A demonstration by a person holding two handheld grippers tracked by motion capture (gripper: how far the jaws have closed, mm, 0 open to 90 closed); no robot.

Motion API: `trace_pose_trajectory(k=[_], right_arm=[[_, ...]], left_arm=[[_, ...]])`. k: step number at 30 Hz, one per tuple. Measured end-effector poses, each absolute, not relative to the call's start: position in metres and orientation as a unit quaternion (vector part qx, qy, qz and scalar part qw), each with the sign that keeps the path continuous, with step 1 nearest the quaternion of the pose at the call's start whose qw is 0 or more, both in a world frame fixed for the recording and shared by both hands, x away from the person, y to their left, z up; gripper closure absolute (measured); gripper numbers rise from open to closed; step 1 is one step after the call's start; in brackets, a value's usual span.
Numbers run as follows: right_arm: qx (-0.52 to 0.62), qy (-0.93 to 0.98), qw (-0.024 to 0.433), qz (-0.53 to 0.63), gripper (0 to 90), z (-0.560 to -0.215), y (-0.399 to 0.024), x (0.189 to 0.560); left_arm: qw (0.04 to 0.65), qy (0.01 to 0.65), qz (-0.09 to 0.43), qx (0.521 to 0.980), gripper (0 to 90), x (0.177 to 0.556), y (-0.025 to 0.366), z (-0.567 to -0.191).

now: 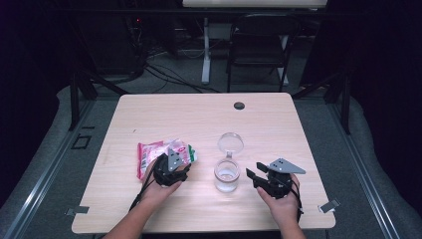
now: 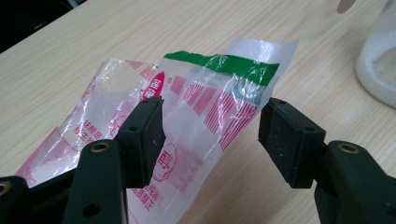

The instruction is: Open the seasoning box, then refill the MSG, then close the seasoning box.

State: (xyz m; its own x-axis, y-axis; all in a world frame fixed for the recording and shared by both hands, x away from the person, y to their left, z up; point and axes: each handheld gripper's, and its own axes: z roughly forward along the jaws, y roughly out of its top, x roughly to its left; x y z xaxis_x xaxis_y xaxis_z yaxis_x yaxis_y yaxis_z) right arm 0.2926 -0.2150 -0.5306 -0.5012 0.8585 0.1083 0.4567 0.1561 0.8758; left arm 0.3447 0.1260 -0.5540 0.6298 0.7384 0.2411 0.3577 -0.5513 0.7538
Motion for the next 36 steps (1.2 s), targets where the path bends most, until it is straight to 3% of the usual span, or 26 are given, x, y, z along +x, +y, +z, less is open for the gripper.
trace_pose_trajectory(k=[12, 21, 36], right_arm=[[0.454, 0.727, 0.214, 0.469, 49.3, -0.532, -0.214, 0.294], [0.454, 0.728, 0.211, 0.468, 49.2, -0.533, -0.215, 0.295], [0.455, 0.727, 0.211, 0.47, 49.2, -0.534, -0.214, 0.296]], left_arm=[[0.294, 0.354, 0.316, 0.83, 43.3, 0.356, 0.124, -0.57], [0.272, 0.364, 0.331, 0.827, 61.2, 0.358, 0.122, -0.573], [0.305, 0.403, 0.309, 0.806, 86.9, 0.363, 0.145, -0.561]])
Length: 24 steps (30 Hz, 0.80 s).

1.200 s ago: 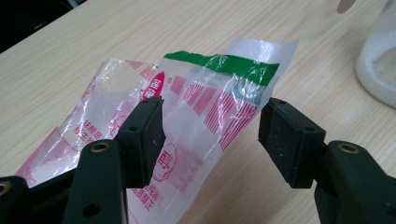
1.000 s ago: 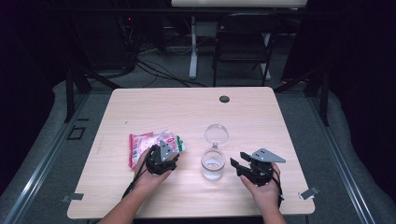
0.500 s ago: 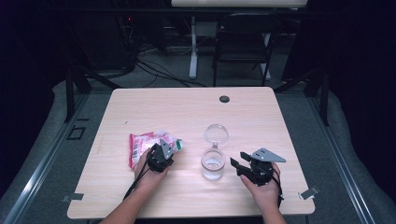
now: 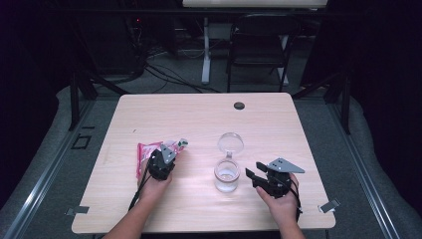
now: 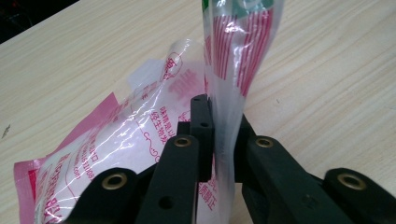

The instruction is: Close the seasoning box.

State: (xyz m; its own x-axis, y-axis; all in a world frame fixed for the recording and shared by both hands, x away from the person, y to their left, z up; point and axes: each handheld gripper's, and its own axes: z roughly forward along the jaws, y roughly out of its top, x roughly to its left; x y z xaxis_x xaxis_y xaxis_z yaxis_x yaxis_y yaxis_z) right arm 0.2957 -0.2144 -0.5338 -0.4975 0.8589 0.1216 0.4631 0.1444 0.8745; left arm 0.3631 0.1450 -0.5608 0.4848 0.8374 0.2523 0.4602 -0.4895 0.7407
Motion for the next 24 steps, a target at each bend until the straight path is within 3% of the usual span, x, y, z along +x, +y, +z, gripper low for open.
trace_pose_trajectory(k=[24], right_arm=[[0.455, 0.727, 0.209, 0.47, 49.1, -0.534, -0.212, 0.298]], left_arm=[[0.339, 0.427, 0.3, 0.783, 90.0, 0.36, 0.165, -0.544]])
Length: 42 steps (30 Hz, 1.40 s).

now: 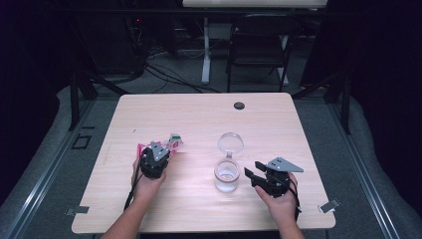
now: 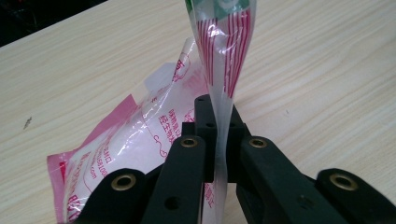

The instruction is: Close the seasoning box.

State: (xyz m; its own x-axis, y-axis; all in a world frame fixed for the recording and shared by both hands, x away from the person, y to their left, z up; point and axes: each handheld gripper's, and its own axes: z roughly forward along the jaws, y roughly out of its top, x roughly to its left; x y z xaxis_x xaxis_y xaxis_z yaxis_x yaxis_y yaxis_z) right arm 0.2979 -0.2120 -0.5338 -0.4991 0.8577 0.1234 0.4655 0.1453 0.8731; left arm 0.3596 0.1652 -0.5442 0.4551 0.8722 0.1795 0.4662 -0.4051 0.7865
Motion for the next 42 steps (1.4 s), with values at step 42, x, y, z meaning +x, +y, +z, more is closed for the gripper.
trace_pose_trajectory(k=[42], right_arm=[[0.455, 0.726, 0.206, 0.473, 48.4, -0.534, -0.208, 0.305]], left_arm=[[0.443, 0.504, 0.336, 0.661, 90.0, 0.332, 0.265, -0.473]])
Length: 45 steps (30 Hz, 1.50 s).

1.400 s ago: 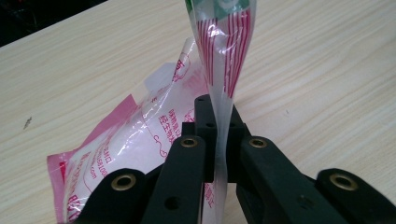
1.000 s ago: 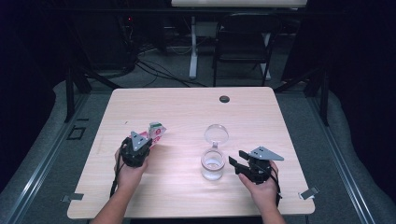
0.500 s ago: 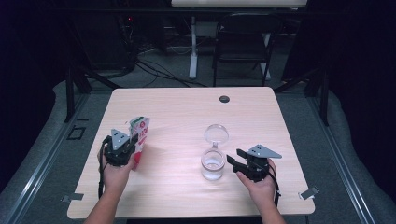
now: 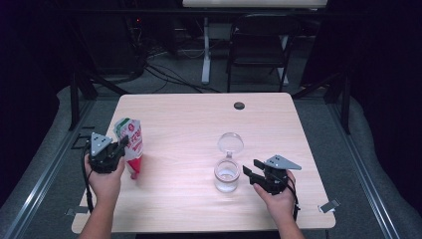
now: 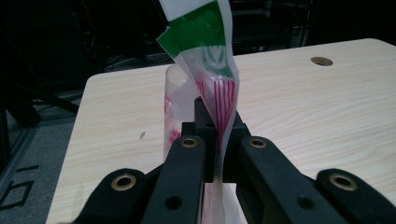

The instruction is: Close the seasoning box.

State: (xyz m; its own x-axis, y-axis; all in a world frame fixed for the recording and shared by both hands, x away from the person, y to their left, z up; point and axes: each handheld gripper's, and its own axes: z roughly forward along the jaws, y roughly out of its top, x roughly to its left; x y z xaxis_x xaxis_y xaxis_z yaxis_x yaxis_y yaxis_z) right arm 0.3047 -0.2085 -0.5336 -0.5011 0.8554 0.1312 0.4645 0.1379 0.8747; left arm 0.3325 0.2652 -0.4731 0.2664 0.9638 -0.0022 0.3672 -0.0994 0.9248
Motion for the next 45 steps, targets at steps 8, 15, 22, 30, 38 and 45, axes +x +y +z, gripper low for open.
trace_pose_trajectory(k=[8, 15, 22, 30, 38, 45], right_arm=[[0.456, 0.725, 0.205, 0.474, 48.4, -0.534, -0.209, 0.305], [0.455, 0.726, 0.206, 0.473, 48.4, -0.534, -0.209, 0.305], [0.455, 0.726, 0.206, 0.472, 48.4, -0.533, -0.21, 0.305], [0.456, 0.726, 0.206, 0.471, 48.4, -0.534, -0.21, 0.305], [0.466, 0.718, 0.212, 0.472, 48.3, -0.535, -0.218, 0.296], [0.474, 0.71, 0.22, 0.472, 49.3, -0.534, -0.229, 0.284]], left_arm=[[0.447, 0.494, 0.328, 0.67, 90.0, 0.328, 0.266, -0.461], [0.457, 0.474, 0.314, 0.684, 90.0, 0.324, 0.255, -0.456], [0.46, 0.433, 0.296, 0.716, 90.0, 0.32, 0.231, -0.454], [0.484, 0.36, 0.27, 0.75, 90.0, 0.308, 0.191, -0.446], [0.496, 0.294, 0.231, 0.784, 90.0, 0.305, 0.148, -0.449], [0.508, 0.25, 0.205, 0.798, 90.0, 0.307, 0.123, -0.454]])
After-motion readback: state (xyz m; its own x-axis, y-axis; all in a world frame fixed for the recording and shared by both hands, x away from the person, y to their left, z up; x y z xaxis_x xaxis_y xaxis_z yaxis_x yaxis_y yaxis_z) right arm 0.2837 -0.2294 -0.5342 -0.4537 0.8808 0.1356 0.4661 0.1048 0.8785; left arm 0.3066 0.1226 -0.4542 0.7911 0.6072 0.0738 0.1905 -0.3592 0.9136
